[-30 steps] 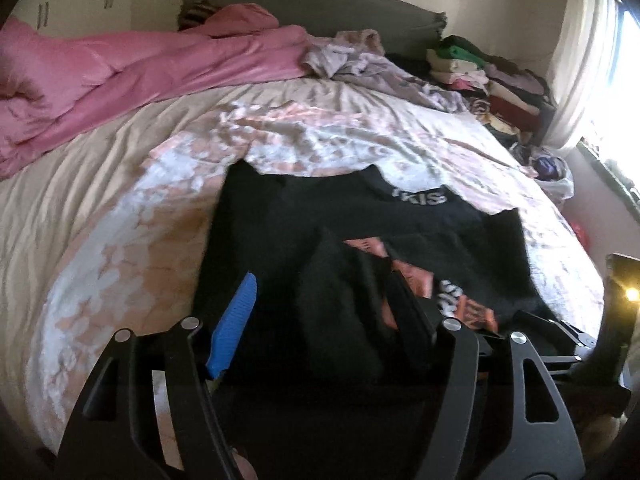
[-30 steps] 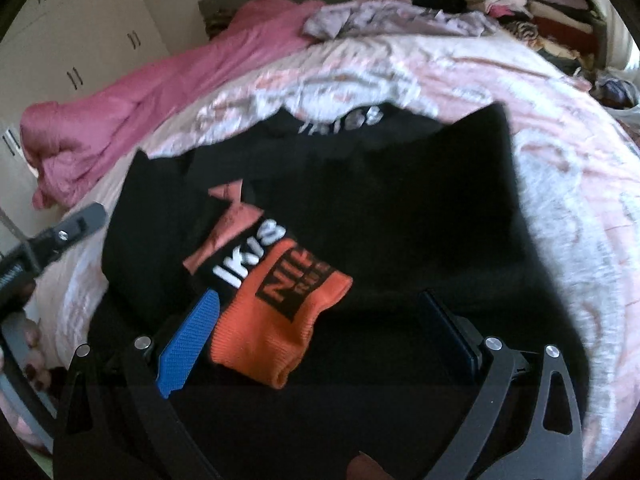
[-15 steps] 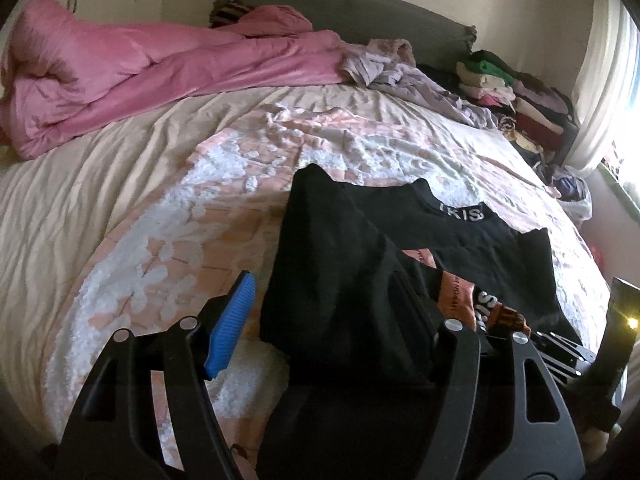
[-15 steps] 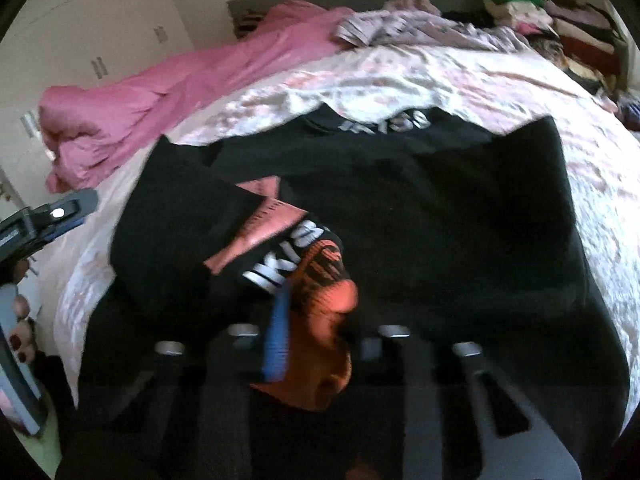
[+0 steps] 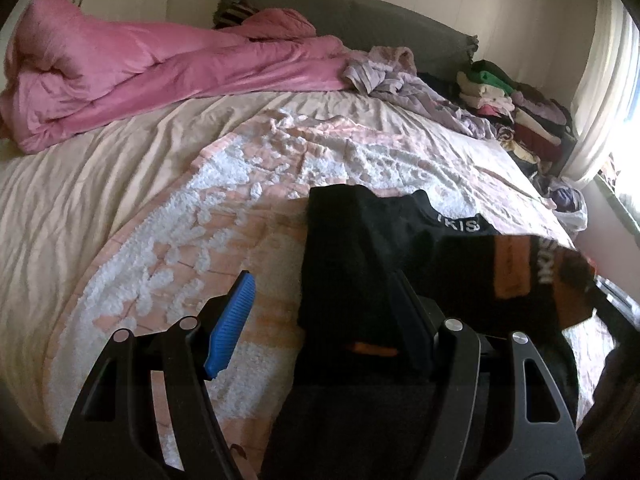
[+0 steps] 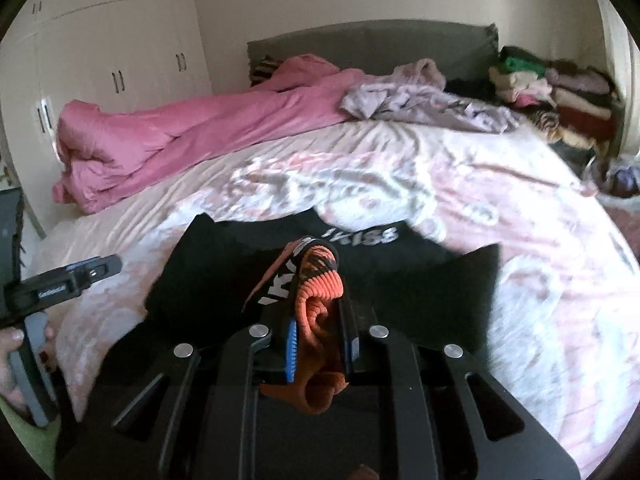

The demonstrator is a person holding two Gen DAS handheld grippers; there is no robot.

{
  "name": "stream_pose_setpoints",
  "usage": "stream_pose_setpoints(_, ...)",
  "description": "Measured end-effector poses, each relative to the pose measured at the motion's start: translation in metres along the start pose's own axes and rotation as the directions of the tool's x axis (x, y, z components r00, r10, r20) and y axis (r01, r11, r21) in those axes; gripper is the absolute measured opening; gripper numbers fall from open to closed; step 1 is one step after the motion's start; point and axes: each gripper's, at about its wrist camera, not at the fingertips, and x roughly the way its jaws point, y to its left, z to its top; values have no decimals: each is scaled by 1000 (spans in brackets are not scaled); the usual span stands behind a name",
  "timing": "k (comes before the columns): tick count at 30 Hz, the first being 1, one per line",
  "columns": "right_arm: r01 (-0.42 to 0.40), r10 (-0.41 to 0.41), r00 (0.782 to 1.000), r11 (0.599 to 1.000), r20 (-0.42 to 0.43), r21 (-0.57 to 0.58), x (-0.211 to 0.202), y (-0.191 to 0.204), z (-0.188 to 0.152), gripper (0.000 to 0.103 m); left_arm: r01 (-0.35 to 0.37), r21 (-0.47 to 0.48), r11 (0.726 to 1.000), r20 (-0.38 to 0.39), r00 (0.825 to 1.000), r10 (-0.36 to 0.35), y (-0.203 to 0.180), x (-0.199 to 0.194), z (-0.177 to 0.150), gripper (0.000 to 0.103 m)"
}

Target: Fold small clothes

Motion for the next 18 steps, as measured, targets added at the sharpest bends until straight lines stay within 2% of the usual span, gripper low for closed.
stream_pose_setpoints(3,57,-57,998,998,1,-4,0,-16,0,15,1,10,1000,-10,1000,-1,-5,4,-2,61)
stream_pose_setpoints(6,75,-75,997,996,-8,47,2,-34,-7,15,-4,27,1000,-21,1000,5,-9,8,-4,61)
stream_pose_setpoints(18,130,-129,990,991,-54,32,10,-40,-22,16,11,104,994,-47,999,-6,-47,30,-4,61)
